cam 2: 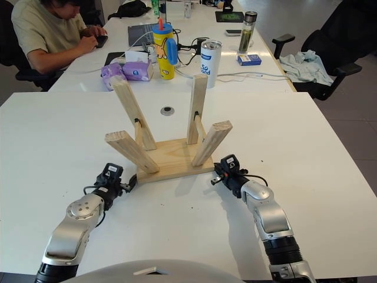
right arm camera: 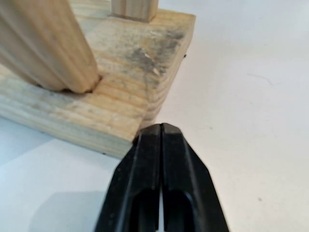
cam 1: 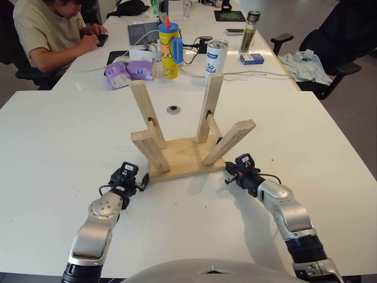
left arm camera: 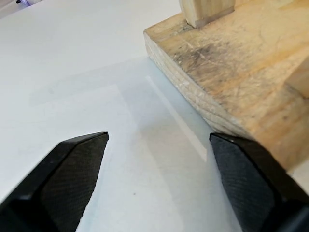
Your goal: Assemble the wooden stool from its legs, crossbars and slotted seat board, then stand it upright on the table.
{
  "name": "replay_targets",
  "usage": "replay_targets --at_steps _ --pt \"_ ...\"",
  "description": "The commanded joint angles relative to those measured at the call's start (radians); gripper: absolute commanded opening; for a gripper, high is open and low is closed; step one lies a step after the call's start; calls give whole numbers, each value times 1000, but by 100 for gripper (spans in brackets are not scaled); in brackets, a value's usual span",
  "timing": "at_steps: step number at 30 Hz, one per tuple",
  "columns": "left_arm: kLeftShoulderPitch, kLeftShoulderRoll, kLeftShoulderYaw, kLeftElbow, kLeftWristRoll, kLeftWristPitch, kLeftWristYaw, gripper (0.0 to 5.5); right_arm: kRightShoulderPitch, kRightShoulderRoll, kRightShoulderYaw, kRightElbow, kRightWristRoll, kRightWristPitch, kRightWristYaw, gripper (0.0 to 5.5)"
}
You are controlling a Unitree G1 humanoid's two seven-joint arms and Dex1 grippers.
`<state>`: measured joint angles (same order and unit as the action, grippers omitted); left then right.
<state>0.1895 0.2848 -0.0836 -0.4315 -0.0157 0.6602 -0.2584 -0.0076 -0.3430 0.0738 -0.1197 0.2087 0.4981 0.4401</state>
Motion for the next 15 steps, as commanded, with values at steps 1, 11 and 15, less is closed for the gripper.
replay_targets --at_steps 1,11,15 --pt "-103 -77 -27 -126 -182 -21 -113 392 -54 68 37 -159 150 67 93 3" --pt "-209 -63 28 -238 -298 66 -123 392 -141 88 -46 -297 267 220 65 3" --pt "-223 -67 30 -251 -310 80 -117 392 -175 113 -86 -267 278 234 44 3"
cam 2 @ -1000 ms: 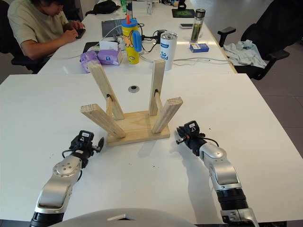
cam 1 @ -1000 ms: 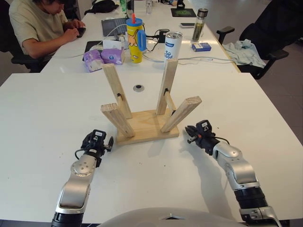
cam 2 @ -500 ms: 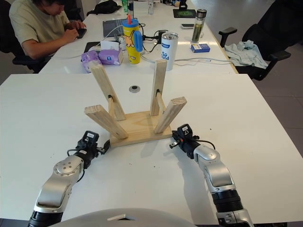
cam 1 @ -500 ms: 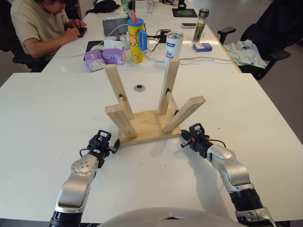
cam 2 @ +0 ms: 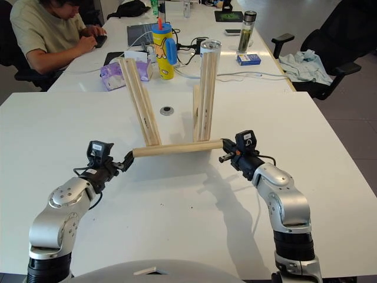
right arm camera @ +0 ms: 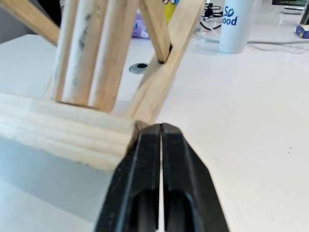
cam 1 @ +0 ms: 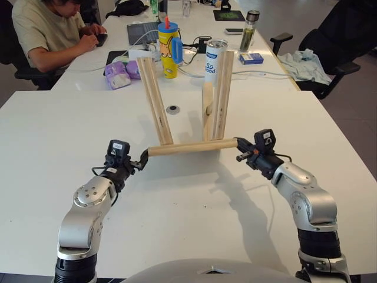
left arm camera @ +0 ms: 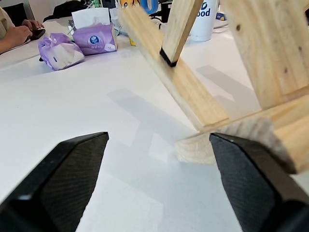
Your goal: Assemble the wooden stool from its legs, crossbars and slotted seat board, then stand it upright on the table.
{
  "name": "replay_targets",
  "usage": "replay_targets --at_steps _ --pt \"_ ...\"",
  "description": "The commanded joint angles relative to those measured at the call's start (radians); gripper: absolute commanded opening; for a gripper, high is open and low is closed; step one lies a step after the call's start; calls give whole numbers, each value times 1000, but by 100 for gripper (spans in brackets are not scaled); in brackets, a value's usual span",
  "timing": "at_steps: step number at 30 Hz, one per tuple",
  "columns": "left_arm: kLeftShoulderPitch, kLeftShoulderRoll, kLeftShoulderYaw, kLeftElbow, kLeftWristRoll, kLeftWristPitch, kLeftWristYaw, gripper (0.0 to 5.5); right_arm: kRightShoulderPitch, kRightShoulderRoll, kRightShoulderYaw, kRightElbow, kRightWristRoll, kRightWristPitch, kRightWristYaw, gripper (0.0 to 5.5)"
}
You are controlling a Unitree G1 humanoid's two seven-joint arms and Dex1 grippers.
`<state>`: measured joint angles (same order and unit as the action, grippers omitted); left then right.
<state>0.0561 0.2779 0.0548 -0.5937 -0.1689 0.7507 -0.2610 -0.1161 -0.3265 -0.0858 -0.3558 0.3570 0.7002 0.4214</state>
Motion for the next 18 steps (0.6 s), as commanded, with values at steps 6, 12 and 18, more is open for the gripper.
replay_targets --at_steps 6,12,18 --pt "-85 -54 -107 -88 -157 -5 -107 392 -86 102 21 85 56 16 -9 3" --pt "30 0 -43 -8 -133 -86 -128 392 -73 51 -3 207 -59 -30 -93 3" --pt "137 97 11 114 -92 -243 -205 392 -58 23 7 237 -88 -50 -95 3"
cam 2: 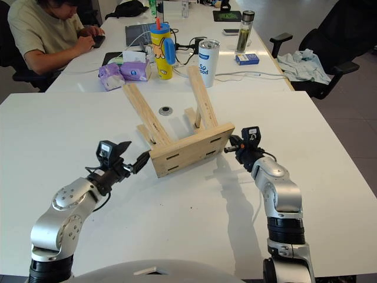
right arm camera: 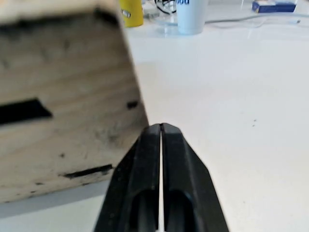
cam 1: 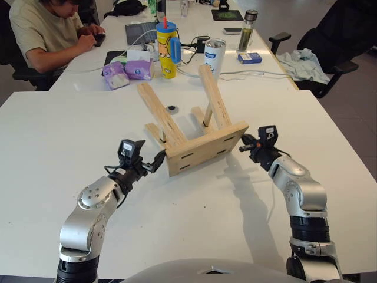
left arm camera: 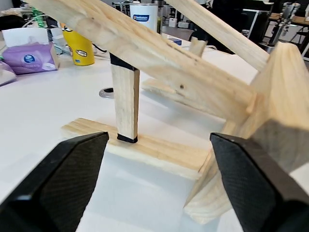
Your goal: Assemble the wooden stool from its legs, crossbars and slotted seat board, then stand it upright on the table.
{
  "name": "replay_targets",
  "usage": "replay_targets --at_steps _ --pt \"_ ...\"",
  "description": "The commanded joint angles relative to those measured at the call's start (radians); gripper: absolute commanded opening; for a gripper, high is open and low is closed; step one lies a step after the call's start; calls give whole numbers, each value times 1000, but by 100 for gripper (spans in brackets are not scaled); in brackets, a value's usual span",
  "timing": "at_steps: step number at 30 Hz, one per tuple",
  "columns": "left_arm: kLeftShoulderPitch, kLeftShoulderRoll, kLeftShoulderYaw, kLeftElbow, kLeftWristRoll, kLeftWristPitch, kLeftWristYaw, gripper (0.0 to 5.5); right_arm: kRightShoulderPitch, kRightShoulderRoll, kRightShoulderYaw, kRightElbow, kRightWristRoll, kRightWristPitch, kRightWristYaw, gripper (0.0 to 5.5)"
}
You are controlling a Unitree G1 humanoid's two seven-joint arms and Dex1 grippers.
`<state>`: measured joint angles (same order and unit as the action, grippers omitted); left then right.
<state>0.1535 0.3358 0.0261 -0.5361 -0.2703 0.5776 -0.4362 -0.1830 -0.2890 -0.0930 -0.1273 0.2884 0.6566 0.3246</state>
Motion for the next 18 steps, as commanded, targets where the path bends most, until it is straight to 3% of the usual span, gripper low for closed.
replay_targets --at_steps 1,10,18 --pt "46 46 43 60 10 -90 -36 392 15 -17 18 10 -24 -5 2 3" --pt "125 156 -64 10 14 -268 -228 392 42 -13 27 34 -49 -17 -3 3" --pt "2 119 -129 109 41 -313 -223 392 7 -15 35 86 -51 -35 17 3"
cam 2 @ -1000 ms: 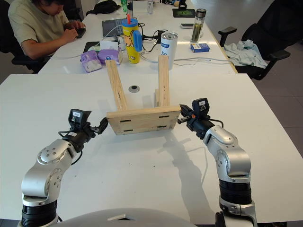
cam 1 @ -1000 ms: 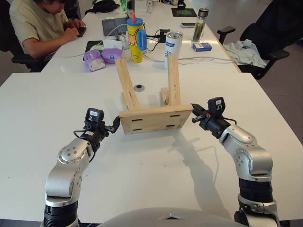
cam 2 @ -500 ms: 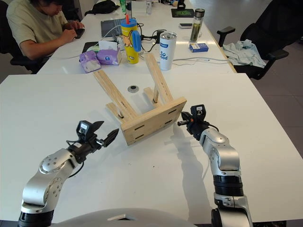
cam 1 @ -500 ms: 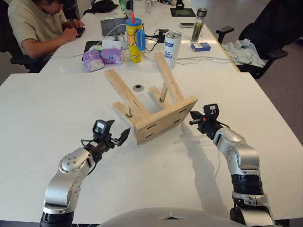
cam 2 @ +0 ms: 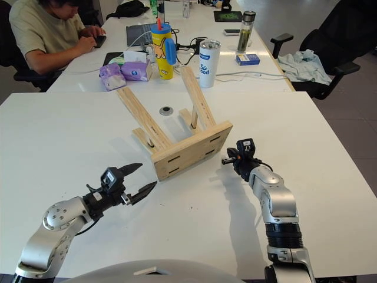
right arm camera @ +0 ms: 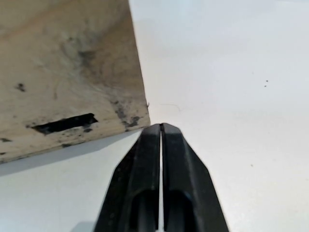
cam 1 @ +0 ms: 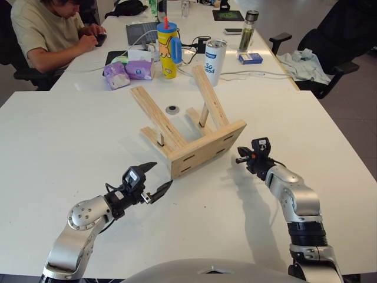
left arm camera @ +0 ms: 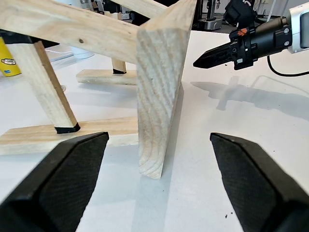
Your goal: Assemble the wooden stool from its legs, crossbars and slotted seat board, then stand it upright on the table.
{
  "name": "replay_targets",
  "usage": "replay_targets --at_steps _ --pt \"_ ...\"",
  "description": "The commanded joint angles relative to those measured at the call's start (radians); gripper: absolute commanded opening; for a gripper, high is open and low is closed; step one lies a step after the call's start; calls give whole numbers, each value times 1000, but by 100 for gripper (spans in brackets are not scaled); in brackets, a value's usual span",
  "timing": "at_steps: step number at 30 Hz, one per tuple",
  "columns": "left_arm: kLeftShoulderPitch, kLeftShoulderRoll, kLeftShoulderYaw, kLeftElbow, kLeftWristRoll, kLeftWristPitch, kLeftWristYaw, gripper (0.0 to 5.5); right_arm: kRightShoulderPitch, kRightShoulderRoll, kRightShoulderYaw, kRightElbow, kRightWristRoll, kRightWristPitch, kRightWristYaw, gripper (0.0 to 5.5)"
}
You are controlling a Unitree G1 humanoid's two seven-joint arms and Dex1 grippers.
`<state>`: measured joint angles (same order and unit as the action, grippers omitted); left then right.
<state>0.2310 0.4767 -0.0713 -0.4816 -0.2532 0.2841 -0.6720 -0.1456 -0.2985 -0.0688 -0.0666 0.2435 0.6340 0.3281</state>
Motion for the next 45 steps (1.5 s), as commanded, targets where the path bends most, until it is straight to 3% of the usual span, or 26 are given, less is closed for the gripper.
replay_targets --at_steps 1,6,20,24,29,33,38,45 --pt "-93 -25 -47 72 32 -28 10 392 -38 -6 14 34 -7 -14 18 3" --pt "-159 -39 -102 123 30 -13 -11 366 -76 -9 24 73 -13 -30 32 0" --pt "-223 -40 -76 153 -54 79 -40 143 -79 6 -9 100 -5 -42 -2 0" --pt "-266 -104 -10 83 -232 234 -1 143 -91 20 -72 152 23 -39 -36 0" --pt "-496 -257 220 21 -822 480 332 143 -96 41 -116 203 33 -37 -73 0" --pt "-772 -281 375 146 -1340 318 759 139 -97 66 -121 213 27 -26 -110 0" --pt "-974 -206 574 372 -1413 180 1003 133 -116 91 -150 224 46 -9 -153 0" --pt "-842 -149 670 609 -1332 229 1012 131 -146 86 -141 216 17 36 -211 0"
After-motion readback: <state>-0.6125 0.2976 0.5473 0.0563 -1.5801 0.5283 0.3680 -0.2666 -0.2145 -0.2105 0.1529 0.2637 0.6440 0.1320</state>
